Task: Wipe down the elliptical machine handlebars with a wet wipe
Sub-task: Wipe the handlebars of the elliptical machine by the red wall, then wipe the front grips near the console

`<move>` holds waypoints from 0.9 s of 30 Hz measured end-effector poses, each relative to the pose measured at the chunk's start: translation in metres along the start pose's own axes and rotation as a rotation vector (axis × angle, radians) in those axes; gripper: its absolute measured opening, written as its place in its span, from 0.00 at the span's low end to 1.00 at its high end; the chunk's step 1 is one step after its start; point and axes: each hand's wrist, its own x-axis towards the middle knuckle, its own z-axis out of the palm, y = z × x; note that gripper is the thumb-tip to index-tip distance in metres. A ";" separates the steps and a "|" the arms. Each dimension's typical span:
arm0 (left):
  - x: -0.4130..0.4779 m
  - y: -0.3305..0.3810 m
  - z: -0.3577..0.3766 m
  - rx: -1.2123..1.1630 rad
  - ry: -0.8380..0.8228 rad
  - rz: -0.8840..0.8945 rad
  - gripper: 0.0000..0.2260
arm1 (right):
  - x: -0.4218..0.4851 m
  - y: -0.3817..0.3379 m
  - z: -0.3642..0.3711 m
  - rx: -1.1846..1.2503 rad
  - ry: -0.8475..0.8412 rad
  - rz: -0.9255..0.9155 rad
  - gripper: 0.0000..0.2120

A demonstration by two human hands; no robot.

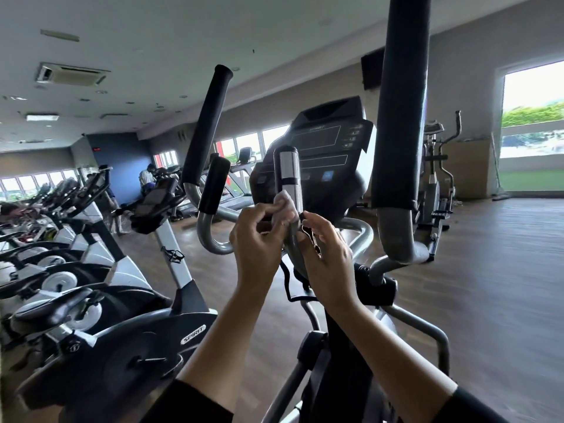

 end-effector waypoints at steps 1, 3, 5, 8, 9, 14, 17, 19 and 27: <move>-0.004 0.001 -0.002 -0.006 0.006 -0.013 0.14 | -0.005 0.000 -0.004 -0.027 -0.010 -0.002 0.16; -0.016 0.006 -0.004 -0.008 0.024 -0.045 0.13 | -0.017 0.000 -0.015 -0.091 -0.033 -0.011 0.16; -0.034 0.009 -0.007 -0.002 0.031 -0.066 0.10 | -0.030 0.002 -0.027 -0.170 -0.064 -0.026 0.17; -0.072 0.008 -0.010 -0.079 0.002 -0.163 0.09 | -0.056 0.010 -0.049 -0.287 -0.098 -0.029 0.15; -0.086 0.006 -0.009 -0.075 -0.013 -0.201 0.09 | -0.066 0.014 -0.057 -0.317 -0.111 -0.019 0.14; -0.162 0.000 0.010 0.089 -0.095 -0.358 0.10 | -0.118 0.048 -0.100 -0.575 -0.328 0.155 0.12; -0.209 0.000 0.032 0.123 -0.232 -0.480 0.10 | -0.147 0.069 -0.130 -0.679 -0.429 0.298 0.14; -0.237 0.003 0.050 0.122 -0.317 -0.530 0.10 | -0.162 0.081 -0.154 -0.739 -0.465 0.376 0.15; -0.326 0.037 0.167 -0.002 -0.597 -0.607 0.10 | -0.204 0.145 -0.274 -0.946 -0.493 0.623 0.15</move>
